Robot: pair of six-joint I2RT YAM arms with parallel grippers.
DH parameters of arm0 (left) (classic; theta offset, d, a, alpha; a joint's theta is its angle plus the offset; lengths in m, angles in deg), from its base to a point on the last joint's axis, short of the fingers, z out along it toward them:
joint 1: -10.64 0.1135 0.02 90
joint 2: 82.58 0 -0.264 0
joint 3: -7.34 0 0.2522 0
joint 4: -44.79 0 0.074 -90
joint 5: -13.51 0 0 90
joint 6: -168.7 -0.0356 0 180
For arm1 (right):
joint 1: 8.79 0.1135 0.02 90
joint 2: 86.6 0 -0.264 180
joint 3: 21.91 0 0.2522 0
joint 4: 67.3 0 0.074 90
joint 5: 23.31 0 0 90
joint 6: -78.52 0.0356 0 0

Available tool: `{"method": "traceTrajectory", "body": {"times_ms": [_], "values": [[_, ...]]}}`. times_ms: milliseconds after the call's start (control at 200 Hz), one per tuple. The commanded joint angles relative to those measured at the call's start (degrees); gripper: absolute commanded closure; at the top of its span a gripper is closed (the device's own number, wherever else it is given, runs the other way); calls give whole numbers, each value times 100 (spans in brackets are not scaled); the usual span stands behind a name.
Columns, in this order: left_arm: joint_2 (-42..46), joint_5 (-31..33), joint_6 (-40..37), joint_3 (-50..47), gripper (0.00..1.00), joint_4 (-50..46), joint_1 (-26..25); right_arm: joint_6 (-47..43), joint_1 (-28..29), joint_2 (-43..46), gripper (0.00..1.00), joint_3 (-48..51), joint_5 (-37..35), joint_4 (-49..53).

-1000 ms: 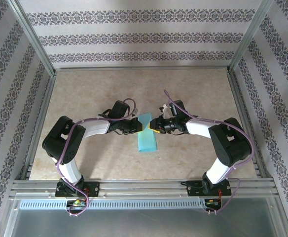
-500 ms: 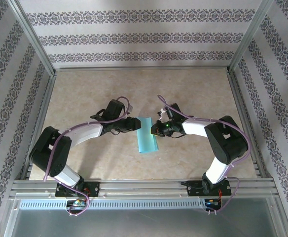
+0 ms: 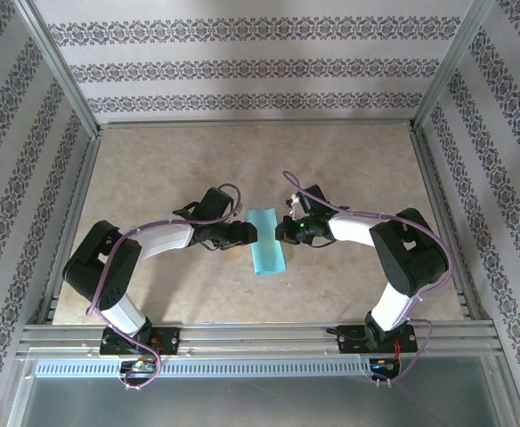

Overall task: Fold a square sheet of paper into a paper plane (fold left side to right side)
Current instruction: First fold in half a square sheet of paper at the center of the table.

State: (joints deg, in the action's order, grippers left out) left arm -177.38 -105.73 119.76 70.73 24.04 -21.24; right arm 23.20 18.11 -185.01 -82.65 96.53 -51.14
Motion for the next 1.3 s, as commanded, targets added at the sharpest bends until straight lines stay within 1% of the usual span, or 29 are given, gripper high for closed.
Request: {"method": "traceTrajectory", "body": {"times_ms": [0,250,490,695,874,939,1044,1119,1294], "values": [[-185,101,100,144,42,89,-103,-154,79,-55,100,-144,-94,95],[-496,120,130,294,42,124,-126,-146,94,-133,100,-210,-51,95],[-610,170,172,329,42,175,-135,-128,141,-214,100,-250,-32,110],[-804,198,195,466,46,167,-134,-137,163,-257,100,-258,-31,115],[-916,251,191,558,46,122,-144,-139,184,-262,100,-242,-66,143],[-934,267,176,580,46,99,-152,-143,185,-265,98,-241,-71,150],[-961,377,88,639,50,-67,-185,-161,185,-276,95,-259,-85,173],[-994,484,19,701,52,-212,-213,-163,182,-262,90,-259,-117,185],[-1098,562,-10,726,53,-299,-257,-210,185,-117,78,-259,-243,289]]}}
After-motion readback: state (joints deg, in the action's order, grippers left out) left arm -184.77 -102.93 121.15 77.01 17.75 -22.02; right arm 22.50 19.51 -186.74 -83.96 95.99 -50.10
